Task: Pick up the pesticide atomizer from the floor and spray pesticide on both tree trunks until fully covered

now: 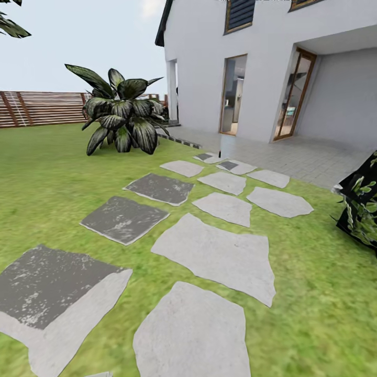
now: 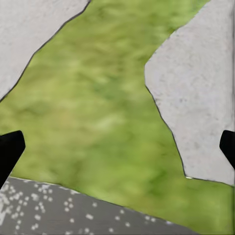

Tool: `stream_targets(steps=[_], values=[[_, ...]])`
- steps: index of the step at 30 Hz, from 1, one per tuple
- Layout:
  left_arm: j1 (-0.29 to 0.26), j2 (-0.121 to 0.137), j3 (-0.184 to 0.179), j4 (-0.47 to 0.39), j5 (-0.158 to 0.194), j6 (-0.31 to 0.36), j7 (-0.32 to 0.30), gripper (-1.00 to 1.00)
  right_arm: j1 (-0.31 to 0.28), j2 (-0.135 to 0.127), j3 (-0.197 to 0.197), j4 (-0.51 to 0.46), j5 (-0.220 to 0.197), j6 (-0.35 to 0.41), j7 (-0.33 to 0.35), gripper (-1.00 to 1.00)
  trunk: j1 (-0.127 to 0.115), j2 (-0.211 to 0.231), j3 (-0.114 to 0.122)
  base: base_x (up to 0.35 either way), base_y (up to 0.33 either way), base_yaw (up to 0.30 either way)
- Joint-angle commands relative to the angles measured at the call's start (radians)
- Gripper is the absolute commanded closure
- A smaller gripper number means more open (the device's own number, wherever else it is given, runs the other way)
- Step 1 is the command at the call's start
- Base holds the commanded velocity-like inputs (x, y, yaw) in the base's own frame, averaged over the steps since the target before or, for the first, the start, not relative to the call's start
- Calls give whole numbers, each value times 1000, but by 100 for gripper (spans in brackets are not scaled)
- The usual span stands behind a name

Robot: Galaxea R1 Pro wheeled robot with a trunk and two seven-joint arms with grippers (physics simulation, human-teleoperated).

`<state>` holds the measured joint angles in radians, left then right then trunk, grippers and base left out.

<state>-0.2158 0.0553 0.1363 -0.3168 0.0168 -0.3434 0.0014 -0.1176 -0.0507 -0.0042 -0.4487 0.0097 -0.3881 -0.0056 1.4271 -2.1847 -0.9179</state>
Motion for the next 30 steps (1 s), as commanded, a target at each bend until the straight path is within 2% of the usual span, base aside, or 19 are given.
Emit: stream_targets(steps=[1, 21, 30], values=[[-1, 0, 1, 1, 2, -3, 0, -100, -1, 0, 0, 1, 1, -3, -1, -100, 0, 0, -1, 340, -107, -3], [-1, 0, 1, 1, 2, -3, 0, -100, -1, 0, 0, 1, 1, -3, -1, -100, 0, 0, -1, 340, -107, -2], [-1, 0, 1, 1, 2, -3, 0, -100, -1, 0, 0, 1, 1, -3, -1, -100, 0, 0, -1, 340, -107, -175]])
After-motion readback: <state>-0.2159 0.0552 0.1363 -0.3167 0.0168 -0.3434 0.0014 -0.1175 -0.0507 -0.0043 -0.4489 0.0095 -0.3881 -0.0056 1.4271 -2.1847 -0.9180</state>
